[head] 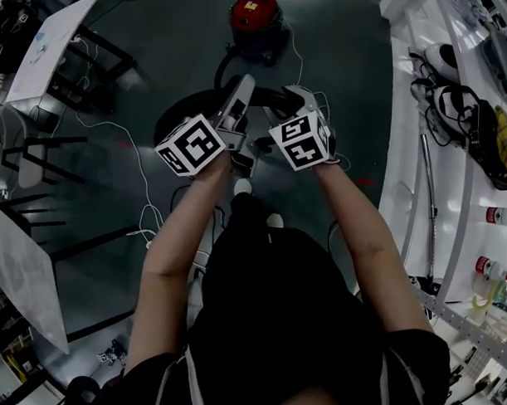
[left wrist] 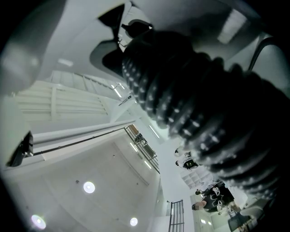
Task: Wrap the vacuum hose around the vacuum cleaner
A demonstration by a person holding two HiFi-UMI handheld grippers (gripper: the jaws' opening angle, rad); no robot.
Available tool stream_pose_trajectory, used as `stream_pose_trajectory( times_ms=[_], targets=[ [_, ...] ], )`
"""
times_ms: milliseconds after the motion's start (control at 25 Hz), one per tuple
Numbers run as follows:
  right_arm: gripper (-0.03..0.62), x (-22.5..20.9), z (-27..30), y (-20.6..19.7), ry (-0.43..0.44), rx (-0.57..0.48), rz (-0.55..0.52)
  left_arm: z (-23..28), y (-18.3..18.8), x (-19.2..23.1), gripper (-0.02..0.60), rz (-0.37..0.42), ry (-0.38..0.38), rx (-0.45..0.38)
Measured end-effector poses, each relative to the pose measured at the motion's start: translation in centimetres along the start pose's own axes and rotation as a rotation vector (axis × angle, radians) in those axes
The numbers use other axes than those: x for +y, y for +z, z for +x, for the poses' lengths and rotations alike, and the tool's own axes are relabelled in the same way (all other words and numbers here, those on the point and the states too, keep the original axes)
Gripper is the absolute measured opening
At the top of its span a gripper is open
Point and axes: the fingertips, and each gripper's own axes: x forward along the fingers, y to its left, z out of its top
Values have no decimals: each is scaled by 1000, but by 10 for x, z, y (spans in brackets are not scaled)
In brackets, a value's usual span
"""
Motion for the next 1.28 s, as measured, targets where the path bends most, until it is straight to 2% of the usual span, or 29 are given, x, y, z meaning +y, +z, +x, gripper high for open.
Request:
stream_pose_trajectory(
  times_ms=[280, 520, 1000, 1280],
  targets=[
    [201, -19, 20, 9, -23, 30, 74, 29, 17, 7, 163, 82, -35, 34],
    [206, -30, 49, 29, -10, 25, 150, 51, 41, 26, 175, 88, -71, 45],
    [204, -51, 111, 66, -33, 29, 228, 91, 89, 84, 199, 82, -67, 23],
    [204, -58, 133, 75, -60, 28, 260, 105, 104, 106, 202, 68, -58, 7]
  ],
)
